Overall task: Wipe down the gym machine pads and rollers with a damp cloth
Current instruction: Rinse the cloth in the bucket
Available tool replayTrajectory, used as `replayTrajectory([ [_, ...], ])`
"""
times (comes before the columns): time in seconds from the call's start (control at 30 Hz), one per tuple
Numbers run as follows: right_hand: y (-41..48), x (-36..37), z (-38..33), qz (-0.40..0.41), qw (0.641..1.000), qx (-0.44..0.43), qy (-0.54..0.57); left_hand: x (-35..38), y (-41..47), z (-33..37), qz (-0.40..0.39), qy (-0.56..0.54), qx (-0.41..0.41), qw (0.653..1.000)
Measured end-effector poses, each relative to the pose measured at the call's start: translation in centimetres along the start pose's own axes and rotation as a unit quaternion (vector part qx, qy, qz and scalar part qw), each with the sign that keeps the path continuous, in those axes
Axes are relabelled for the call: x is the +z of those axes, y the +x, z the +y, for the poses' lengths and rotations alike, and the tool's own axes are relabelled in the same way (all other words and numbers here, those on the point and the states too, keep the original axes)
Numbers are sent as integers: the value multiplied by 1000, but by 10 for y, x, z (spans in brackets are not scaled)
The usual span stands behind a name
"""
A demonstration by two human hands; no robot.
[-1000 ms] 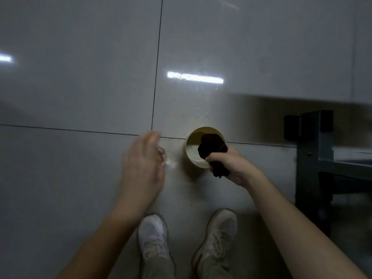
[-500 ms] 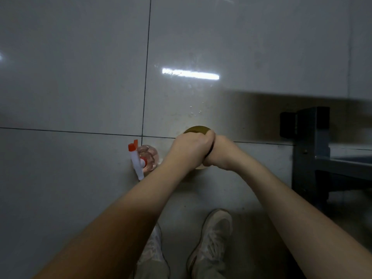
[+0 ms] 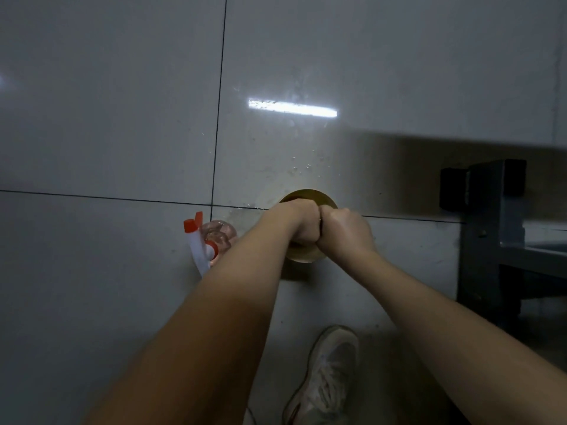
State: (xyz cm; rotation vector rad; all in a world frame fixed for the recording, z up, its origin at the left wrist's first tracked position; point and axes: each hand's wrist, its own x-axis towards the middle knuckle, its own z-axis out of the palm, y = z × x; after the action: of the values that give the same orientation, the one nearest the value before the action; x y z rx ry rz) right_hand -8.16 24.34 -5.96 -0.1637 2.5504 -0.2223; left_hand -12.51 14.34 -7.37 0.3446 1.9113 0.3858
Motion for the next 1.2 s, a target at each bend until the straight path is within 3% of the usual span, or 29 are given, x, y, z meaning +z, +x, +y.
replayTrajectory([
  [0.2, -6, -3, 5, -69, 997, -19, 40, 9, -2, 1, -22, 4, 7, 1000],
  [0.27, -11, -5, 7, -83, 991, 16, 102, 13, -9, 6, 37, -7, 4, 999],
  [0.33, -13, -9, 7, -84, 971, 76, 211, 23, -18, 9, 184, 8, 21, 983],
  [0.4, -15, -16, 11, -90, 924, 164, 334, 36, -25, 8, 371, 56, 88, 923],
  [0.47, -16, -25, 15, -143, 844, 247, 453, 51, -28, 2, 451, 81, 174, 871],
  [0.53, -20, -33, 18, -251, 738, 268, 566, 61, -27, -7, 468, 121, 219, 848],
  [0.6, -26, -37, 15, -354, 654, 252, 620, 61, -25, -14, 494, 150, 253, 818],
  [0.7, -31, -45, 8, -408, 587, 237, 657, 47, -25, -18, 499, 161, 336, 782],
  [0.77, -29, -54, 6, -437, 609, 208, 628, 32, -33, -19, 486, 200, 390, 756],
  [0.87, -28, -62, -4, -426, 686, 174, 564, 14, -39, -22, 468, 229, 405, 752],
  [0.93, -29, -57, -15, -337, 772, 186, 505, 4, -41, -20, 432, 241, 372, 785],
  [1.0, -30, -46, -24, -240, 847, 215, 424, -7, -49, -11, 316, 290, 315, 847],
  [1.1, -27, -22, -27, -163, 908, 223, 314, -10, -54, 6, 152, 362, 175, 903],
  [1.2, -22, -7, -23, -118, 945, 196, 236, -2, -42, 12, 120, 311, 111, 936],
])
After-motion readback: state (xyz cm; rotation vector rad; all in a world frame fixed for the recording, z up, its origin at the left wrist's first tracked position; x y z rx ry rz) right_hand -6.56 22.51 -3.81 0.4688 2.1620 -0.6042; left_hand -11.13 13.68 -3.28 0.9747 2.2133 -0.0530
